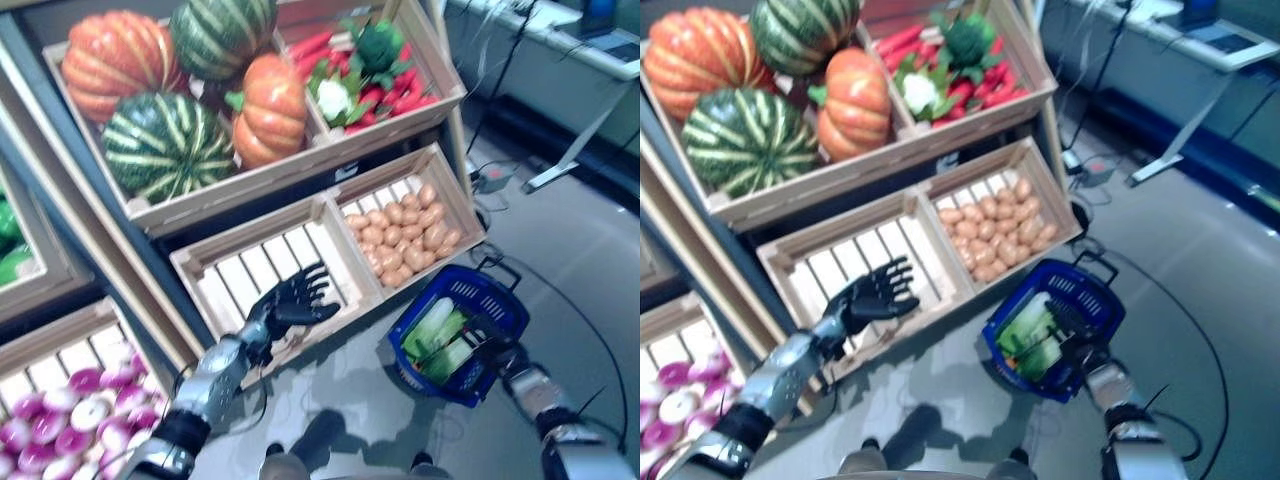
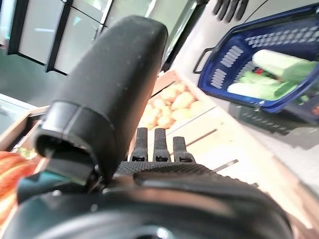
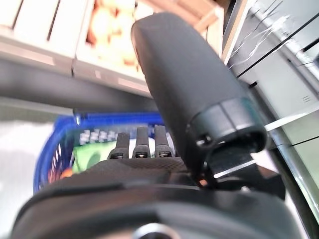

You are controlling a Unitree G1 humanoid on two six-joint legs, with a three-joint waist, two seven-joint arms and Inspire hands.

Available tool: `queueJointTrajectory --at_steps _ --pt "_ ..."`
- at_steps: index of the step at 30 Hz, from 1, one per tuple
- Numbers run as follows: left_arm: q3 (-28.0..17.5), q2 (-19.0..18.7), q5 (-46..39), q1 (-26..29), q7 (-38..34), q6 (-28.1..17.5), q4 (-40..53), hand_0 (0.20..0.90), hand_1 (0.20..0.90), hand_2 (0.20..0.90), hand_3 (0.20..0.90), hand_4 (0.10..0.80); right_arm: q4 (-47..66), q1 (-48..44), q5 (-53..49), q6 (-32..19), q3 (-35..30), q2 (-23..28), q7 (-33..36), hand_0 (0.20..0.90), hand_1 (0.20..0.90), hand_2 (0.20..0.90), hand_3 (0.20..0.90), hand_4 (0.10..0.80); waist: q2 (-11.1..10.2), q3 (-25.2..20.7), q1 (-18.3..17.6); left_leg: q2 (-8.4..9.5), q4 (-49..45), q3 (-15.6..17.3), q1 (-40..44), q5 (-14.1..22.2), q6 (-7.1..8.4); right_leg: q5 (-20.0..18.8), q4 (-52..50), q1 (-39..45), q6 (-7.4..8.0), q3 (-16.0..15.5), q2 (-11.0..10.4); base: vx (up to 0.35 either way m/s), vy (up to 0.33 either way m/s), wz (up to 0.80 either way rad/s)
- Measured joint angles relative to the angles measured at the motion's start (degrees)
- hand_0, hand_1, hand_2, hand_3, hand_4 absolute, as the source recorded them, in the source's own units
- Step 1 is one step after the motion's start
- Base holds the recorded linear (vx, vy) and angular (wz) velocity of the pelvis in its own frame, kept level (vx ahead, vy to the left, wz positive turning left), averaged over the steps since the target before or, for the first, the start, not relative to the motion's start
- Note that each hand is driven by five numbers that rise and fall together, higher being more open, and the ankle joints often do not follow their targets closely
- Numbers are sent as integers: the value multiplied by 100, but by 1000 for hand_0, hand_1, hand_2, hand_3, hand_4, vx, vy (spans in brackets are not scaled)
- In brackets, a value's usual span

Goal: Put vegetables into the basket

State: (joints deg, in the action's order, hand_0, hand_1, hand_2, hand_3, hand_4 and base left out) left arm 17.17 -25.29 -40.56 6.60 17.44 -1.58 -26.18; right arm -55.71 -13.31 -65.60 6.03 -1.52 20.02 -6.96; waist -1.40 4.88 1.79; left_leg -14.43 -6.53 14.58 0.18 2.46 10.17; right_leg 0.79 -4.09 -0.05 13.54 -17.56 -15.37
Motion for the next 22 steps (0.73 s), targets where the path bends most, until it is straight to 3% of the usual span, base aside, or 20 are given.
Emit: queueJointTrajectory --at_steps 9,16,22 --pt "30 557 651 -869 339 9 -1327 900 900 900 900 800 1131 1184 685 -142 1240 -979 127 900 900 900 900 800 -26 -339 -306 66 937 323 805 -315 69 -190 505 337 55 270 140 15 38 -18" --pt "1 1182 770 -898 139 -55 -2920 900 900 900 900 800 1157 1491 762 -160 1647 -1271 151 900 900 900 900 800 -21 -592 -404 122 1151 317 900 -426 43 -309 606 297 64 358 141 1 25 -8" --pt "7 1543 701 -908 -148 -79 -3496 900 900 900 900 800 863 1572 900 -357 1828 -1440 150 900 900 900 900 800 42 -600 -396 147 1152 284 875 -453 28 -408 758 359 58 382 137 4 9 -2"
